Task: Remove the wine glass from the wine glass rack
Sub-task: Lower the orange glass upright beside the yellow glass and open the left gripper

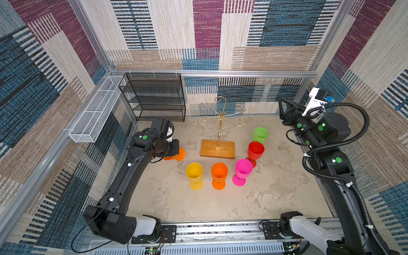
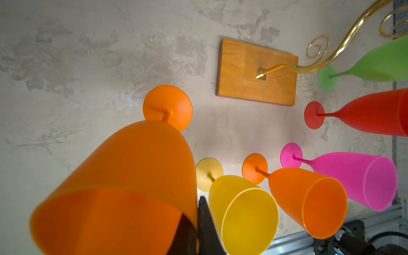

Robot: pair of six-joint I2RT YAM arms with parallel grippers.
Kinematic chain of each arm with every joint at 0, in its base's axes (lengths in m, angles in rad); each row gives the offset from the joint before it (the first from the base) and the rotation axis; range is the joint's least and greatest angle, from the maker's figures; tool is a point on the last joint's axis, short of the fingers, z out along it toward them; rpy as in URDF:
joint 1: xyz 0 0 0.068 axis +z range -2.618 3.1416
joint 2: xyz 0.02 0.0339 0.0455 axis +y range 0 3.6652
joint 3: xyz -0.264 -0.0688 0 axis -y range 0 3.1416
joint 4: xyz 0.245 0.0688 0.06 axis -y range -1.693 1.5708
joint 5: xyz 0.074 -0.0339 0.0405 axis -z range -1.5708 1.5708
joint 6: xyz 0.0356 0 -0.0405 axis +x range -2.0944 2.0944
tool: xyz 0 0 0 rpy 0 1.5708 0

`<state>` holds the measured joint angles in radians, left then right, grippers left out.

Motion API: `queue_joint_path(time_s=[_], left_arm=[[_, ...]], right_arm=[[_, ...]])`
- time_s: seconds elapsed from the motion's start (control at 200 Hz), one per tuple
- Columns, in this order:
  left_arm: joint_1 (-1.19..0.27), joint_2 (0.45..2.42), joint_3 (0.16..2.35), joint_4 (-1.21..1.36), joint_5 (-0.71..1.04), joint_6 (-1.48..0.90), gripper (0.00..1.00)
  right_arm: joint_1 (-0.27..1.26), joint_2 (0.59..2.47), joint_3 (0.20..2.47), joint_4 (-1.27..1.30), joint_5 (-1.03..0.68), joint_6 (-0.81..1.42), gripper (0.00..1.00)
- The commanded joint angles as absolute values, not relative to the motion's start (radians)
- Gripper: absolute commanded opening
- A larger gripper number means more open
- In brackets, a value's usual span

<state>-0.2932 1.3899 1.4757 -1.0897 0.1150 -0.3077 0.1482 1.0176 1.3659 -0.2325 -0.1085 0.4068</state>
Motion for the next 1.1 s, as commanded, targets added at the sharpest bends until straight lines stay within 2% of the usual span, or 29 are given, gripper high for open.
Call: queue_joint_path(time_s=[0.0,0.396,0.876,0.992,1.097], left_arm=[[-0.325,1.434,1.466,-1.069,0.146,-0.287,0.00],[-0.389,1.627,1.519,-1.036,0.126,-0.282,0.00],[-0.408,1.678,1.541,-1.038,0.113,-0.275,0.00],[-0.408,1.677,1.542,-1.037,0.121,-0.270,0.14],[-0.408,1.674,1.549,-1.037,0.121,-0.271,0.20]], right_arm=[[0.149,1.008,1.359,-0.212,-0.119,0.405,0.46],[0.148,0.994,1.360,-0.227,-0.097,0.396,0.46],[0.147,1.015,1.361,-0.230,-0.117,0.394,0.46],[0.146,1.020,1.361,-0.229,-0.119,0.393,0.47],[0.147,1.023,1.361,-0.226,-0.122,0.394,0.46]])
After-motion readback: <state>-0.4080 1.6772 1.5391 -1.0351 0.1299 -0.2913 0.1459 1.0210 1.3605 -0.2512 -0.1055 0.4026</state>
